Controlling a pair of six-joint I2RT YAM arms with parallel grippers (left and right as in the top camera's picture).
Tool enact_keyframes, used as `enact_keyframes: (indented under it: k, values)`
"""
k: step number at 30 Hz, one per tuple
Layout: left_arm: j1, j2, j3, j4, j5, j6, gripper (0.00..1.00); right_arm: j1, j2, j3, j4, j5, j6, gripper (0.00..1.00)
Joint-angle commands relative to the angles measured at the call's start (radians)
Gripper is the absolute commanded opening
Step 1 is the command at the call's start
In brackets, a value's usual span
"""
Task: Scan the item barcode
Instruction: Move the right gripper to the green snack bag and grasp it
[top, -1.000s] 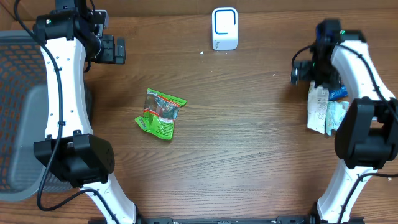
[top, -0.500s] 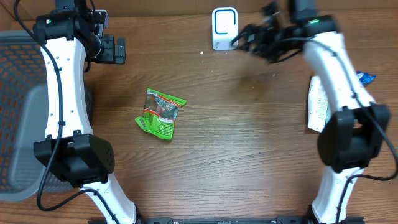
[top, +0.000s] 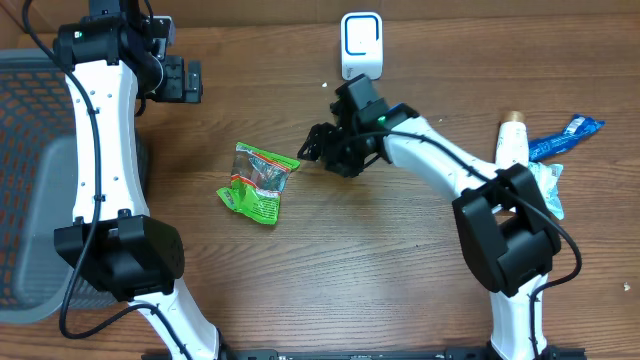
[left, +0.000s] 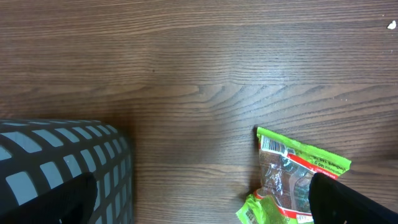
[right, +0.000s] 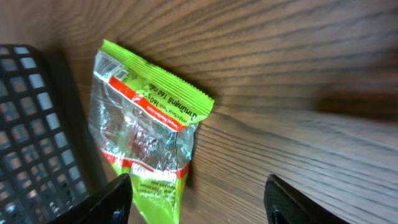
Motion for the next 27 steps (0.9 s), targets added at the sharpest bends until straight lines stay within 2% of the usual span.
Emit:
enact_keyframes:
  k: [1, 9, 18, 21, 25, 26, 27]
  values:
    - [-0.001, -0.035, 0.017, 0.000, -0.004, 0.021, 1.00, 0.060, 0.019, -0.012, 0.039, 0.092, 0.086, 0.68]
    - [-0.001, -0.035, 0.017, -0.001, -0.004, 0.021, 1.00, 0.151, 0.083, -0.012, 0.116, 0.124, 0.086, 0.62]
    - [-0.001, -0.035, 0.017, -0.001, -0.004, 0.021, 1.00, 0.171, 0.128, -0.012, 0.096, 0.169, 0.080, 0.27]
    - [-0.001, -0.035, 0.017, -0.001, -0.004, 0.021, 1.00, 0.161, 0.128, -0.012, 0.083, 0.164, 0.074, 0.20]
    - [-0.001, -0.035, 0.017, -0.001, -0.004, 0.021, 1.00, 0.152, 0.128, -0.010, 0.085, 0.111, 0.047, 0.20]
    - [-0.001, -0.035, 0.017, -0.001, -0.004, 0.021, 1.00, 0.151, 0.128, -0.007, 0.097, 0.071, 0.024, 0.25]
    - [-0.001, -0.035, 0.017, -0.001, -0.004, 0.021, 1.00, 0.150, 0.128, -0.003, 0.121, 0.013, -0.013, 0.36]
